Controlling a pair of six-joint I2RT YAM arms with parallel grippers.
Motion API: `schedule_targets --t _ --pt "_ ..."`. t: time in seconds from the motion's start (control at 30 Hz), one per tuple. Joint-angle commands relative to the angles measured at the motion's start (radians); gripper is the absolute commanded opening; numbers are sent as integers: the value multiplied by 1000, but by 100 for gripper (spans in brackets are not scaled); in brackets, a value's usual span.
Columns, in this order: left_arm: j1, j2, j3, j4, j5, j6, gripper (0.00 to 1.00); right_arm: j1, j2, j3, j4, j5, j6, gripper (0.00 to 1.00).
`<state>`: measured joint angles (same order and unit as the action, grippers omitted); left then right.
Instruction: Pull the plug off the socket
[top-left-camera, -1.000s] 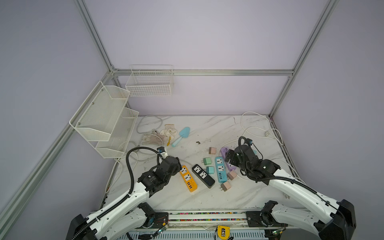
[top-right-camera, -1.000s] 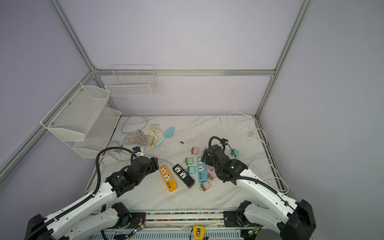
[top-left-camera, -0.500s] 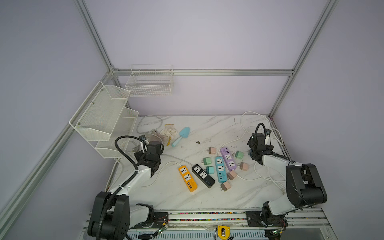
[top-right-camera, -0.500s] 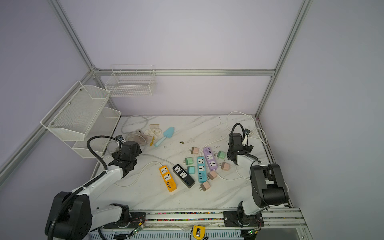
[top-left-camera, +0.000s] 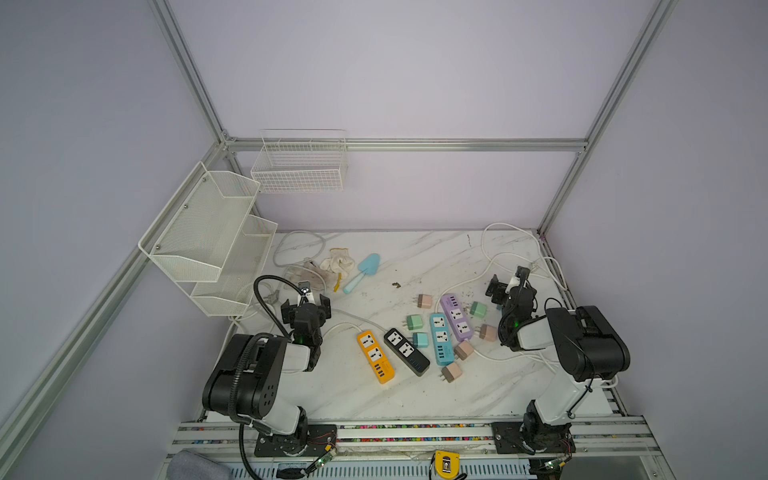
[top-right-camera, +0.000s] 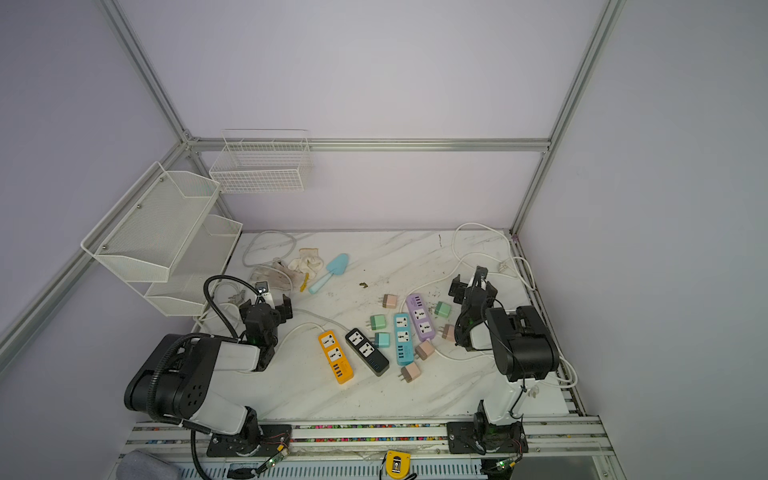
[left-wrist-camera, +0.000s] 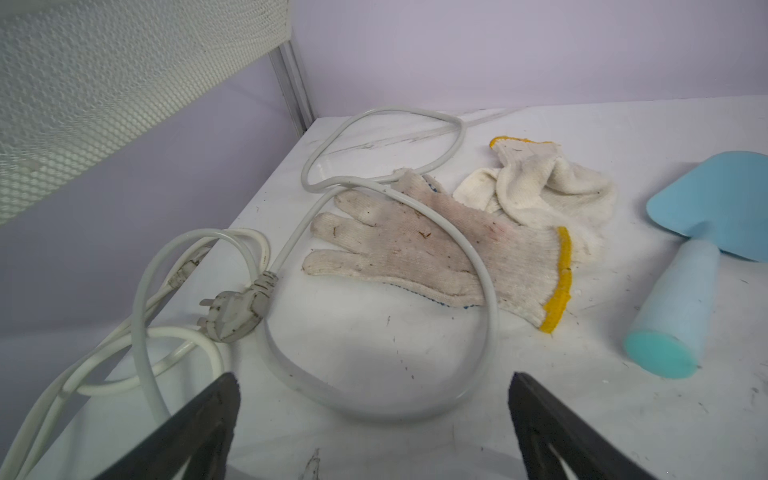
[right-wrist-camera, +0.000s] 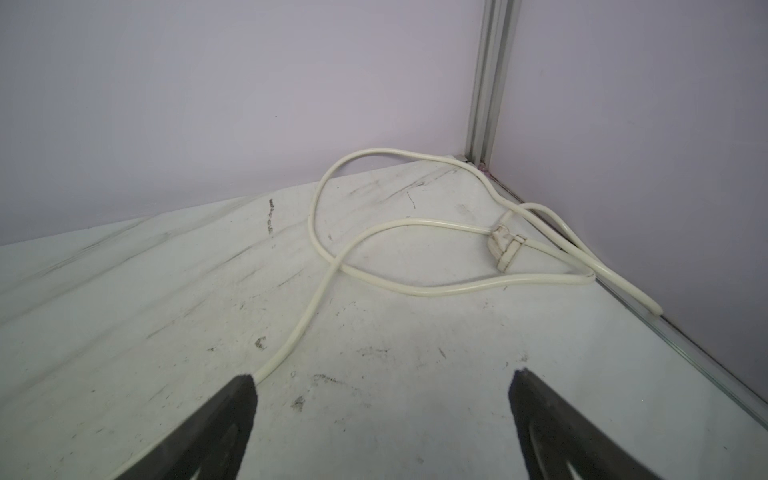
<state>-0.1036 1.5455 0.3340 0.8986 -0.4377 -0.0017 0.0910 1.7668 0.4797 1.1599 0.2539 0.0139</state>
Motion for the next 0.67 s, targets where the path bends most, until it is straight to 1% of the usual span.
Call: schedule_targets --t 0.0,0.03,0.07,0.1,0.17,0.23,0.3,0.63 --pt "27 32 -14 177 124 43 99 4 30 -14 219 -74 -62 97" --pt "31 56 -26 237 132 51 100 4 13 -4 164 -71 -61 97" --pt "32 45 -18 205 130 44 100 4 8 -4 154 -73 -60 97" --pt "35 34 1 146 124 26 100 4 20 -18 211 -71 -63 97" --pt "67 29 47 49 113 -18 100 4 7 -7 158 -80 -62 97" --pt "78 25 45 49 110 -37 100 4 18 -14 200 -83 -64 97" --pt "79 27 40 66 112 -34 100 4 10 -11 173 -81 -64 97" --pt "78 27 40 65 113 -33 100 4 11 -9 173 -90 -66 97"
